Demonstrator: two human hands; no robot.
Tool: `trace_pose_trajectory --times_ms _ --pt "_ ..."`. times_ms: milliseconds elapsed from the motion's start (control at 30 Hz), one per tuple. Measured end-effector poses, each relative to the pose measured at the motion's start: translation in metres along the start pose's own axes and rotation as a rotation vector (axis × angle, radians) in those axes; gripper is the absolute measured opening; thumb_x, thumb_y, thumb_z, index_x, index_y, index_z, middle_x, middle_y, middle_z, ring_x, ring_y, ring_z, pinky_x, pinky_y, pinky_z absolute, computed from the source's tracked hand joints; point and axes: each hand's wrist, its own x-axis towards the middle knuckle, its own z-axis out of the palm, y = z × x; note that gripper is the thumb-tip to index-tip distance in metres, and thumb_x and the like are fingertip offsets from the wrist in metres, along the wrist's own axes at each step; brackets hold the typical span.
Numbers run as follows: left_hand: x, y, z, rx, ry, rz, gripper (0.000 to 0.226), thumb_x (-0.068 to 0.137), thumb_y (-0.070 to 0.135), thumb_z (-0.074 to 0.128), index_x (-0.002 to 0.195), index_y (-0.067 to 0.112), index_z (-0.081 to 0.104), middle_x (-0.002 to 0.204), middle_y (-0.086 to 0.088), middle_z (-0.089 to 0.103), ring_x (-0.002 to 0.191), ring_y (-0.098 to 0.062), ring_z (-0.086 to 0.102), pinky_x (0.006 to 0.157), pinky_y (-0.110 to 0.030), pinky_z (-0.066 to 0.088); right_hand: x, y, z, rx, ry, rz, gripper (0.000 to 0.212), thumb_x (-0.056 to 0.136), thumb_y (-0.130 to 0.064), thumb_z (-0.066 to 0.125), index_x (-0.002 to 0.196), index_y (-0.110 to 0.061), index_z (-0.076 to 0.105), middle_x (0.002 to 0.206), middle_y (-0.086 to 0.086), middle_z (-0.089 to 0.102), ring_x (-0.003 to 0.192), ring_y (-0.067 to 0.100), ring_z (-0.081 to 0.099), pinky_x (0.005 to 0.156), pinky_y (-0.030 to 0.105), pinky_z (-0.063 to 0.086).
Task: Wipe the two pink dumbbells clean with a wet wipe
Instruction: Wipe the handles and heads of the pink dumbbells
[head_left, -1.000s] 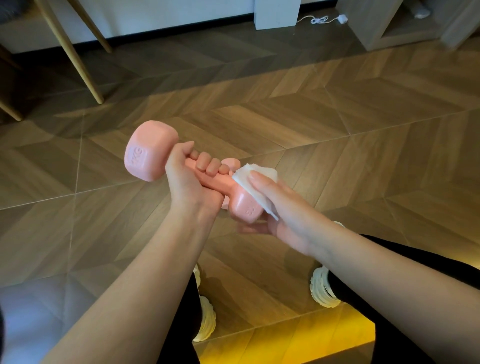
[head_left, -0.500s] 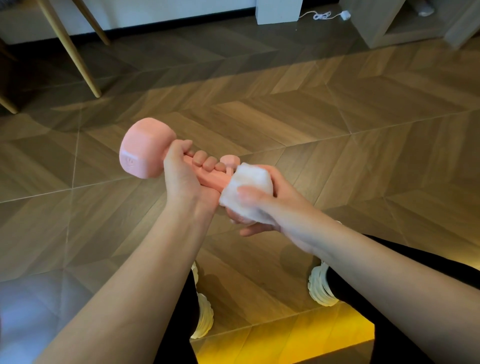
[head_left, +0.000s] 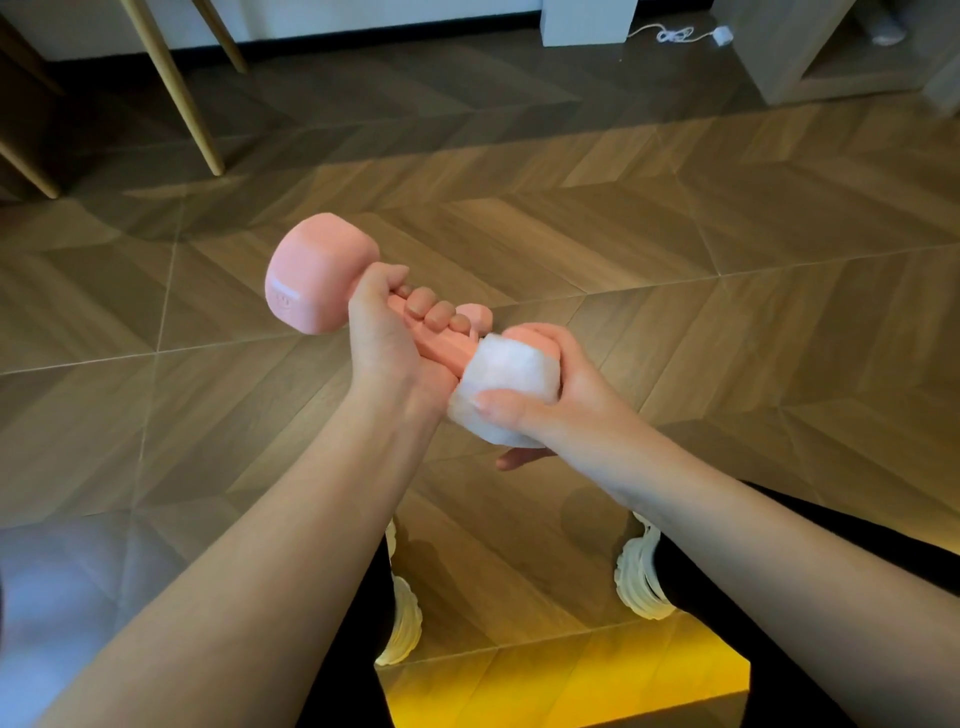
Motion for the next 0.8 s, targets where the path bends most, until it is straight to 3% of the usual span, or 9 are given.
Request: trace_pose_trajectory --times_ms 100,267,367,500,600,700,800 --pt "0.001 0.0 0.003 -0.006 -0.01 0.011 0.032 0.091 0.014 0.043 0.064 0.02 0.027 0.046 0.005 0.022 0.034 -0.013 0.023 0.039 -0.017 0.03 0.002 -0.003 0.001 0.034 -0.008 -0.029 0.044 0.082 -0.044 0.066 0.12 -0.029 0.052 0.113 0.013 0.063 0.082 0.02 0.07 0.055 0.04 0.06" --pt "0.002 0.001 0.001 0.023 -0.031 0.012 0.03 0.089 0.014 0.044 0.064 0.02 0.029 0.047 0.005 0.023 0.035 -0.014 0.024 0.04 -0.018 0.031 0.002 -0.005 -0.006 0.207 -0.051 0.144 0.049 0.095 -0.051 0.051 0.136 -0.023 0.05 0.118 0.026 0.062 0.084 0.025 0.068 0.06 0.039 0.059" --pt "0.001 0.001 0.0 0.036 -0.062 0.017 0.03 0.09 0.014 0.043 0.064 0.02 0.029 0.047 0.005 0.022 0.035 -0.014 0.023 0.039 -0.018 0.032 0.004 -0.007 -0.009 0.362 -0.09 0.239 0.064 0.079 -0.054 0.061 0.132 -0.018 0.054 0.114 0.021 0.064 0.086 0.029 0.07 0.063 0.041 0.058" --pt "0.001 0.001 0.002 0.05 -0.075 0.019 0.029 0.089 0.013 0.043 0.064 0.019 0.03 0.047 0.005 0.022 0.037 -0.013 0.022 0.04 -0.019 0.031 0.008 -0.011 -0.008 0.481 0.005 0.329 0.087 0.039 -0.058 0.088 0.111 -0.014 0.065 0.092 0.017 0.07 0.084 0.038 0.071 0.061 0.048 0.058" --pt "0.002 0.002 0.001 0.056 -0.077 0.016 0.03 0.089 0.013 0.043 0.063 0.019 0.03 0.047 0.006 0.022 0.038 -0.013 0.021 0.04 -0.019 0.03 0.003 -0.007 -0.01 0.353 -0.085 0.228 0.063 0.075 -0.045 0.081 0.126 -0.02 0.054 0.111 0.018 0.067 0.091 0.033 0.071 0.066 0.044 0.059" --pt "0.002 0.0 -0.001 0.084 -0.078 0.022 0.029 0.09 0.013 0.043 0.064 0.019 0.029 0.048 0.005 0.021 0.04 -0.013 0.019 0.043 -0.021 0.028 -0.002 -0.004 -0.007 0.21 -0.068 0.171 0.059 0.074 -0.028 0.079 0.125 -0.026 0.048 0.126 0.013 0.062 0.092 0.025 0.071 0.067 0.037 0.059" --pt "0.003 -0.001 -0.001 0.094 -0.107 0.015 0.03 0.089 0.013 0.043 0.063 0.019 0.029 0.048 0.005 0.021 0.04 -0.013 0.019 0.042 -0.021 0.028 -0.002 -0.005 -0.006 0.271 -0.03 0.176 0.058 0.075 -0.036 0.081 0.123 -0.023 0.05 0.126 0.014 0.061 0.09 0.026 0.072 0.066 0.042 0.06"
